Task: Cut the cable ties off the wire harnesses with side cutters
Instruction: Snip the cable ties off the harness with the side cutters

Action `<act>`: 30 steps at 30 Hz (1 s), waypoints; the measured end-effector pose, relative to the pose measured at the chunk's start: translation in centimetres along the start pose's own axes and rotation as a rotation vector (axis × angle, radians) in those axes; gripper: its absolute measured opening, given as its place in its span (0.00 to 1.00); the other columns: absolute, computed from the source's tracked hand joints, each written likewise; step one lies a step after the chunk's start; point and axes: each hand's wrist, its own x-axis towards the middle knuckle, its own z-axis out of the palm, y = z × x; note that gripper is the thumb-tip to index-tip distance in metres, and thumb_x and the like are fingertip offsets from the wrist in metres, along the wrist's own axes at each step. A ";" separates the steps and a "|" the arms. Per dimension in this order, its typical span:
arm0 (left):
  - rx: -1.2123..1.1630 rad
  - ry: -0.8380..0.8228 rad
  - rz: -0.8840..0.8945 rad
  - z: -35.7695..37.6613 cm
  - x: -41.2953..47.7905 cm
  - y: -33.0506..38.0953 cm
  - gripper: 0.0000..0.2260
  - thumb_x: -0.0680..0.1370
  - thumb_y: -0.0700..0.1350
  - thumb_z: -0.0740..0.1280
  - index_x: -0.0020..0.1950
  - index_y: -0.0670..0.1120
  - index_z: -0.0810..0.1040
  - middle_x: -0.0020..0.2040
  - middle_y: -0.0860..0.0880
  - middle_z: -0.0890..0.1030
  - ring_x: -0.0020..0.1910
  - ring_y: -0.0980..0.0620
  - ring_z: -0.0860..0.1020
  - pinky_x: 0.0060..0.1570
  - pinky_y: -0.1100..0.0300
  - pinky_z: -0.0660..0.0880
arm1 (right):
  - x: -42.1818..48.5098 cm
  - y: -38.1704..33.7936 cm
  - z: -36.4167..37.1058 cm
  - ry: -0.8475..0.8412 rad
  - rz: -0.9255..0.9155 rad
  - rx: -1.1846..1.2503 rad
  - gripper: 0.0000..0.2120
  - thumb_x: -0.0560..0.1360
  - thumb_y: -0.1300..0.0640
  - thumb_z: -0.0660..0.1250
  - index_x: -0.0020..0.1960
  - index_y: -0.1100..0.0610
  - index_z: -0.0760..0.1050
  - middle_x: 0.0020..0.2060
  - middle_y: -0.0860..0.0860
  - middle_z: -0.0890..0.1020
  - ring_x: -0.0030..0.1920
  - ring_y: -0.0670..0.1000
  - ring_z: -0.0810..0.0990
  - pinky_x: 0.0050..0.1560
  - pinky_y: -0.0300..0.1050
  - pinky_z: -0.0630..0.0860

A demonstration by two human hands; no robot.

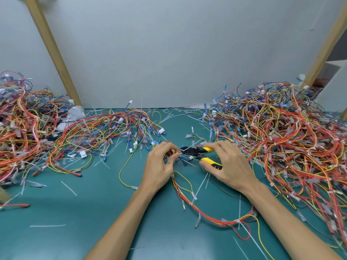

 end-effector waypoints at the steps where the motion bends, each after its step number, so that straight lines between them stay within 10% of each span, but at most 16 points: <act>1: 0.003 0.000 0.001 0.0 0.0 0.0 0.04 0.75 0.35 0.70 0.44 0.44 0.78 0.41 0.52 0.78 0.41 0.57 0.73 0.43 0.70 0.67 | 0.0 0.0 0.0 0.005 -0.008 -0.005 0.26 0.76 0.34 0.58 0.64 0.51 0.73 0.50 0.46 0.77 0.51 0.50 0.75 0.53 0.46 0.71; 30: 0.037 -0.047 0.002 0.1 0.1 0.0 0.03 0.75 0.37 0.70 0.43 0.44 0.79 0.39 0.51 0.78 0.40 0.54 0.73 0.40 0.69 0.66 | -0.4 -0.7 -0.2 0.021 0.009 -0.038 0.23 0.75 0.36 0.59 0.53 0.53 0.79 0.36 0.48 0.79 0.38 0.51 0.78 0.33 0.47 0.75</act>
